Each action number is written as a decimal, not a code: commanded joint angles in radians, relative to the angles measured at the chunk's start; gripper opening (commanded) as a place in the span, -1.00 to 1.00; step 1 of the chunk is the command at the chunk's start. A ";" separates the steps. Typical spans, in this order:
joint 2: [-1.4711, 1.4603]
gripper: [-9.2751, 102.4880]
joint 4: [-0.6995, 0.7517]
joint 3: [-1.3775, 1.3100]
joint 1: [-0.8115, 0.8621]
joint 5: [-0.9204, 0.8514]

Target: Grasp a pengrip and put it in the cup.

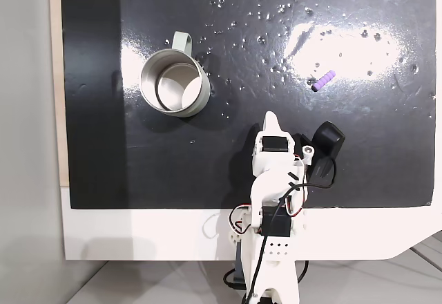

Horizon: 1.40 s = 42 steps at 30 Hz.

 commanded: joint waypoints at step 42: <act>-0.913 -0.36 0.522 -1.143 0.147 -0.554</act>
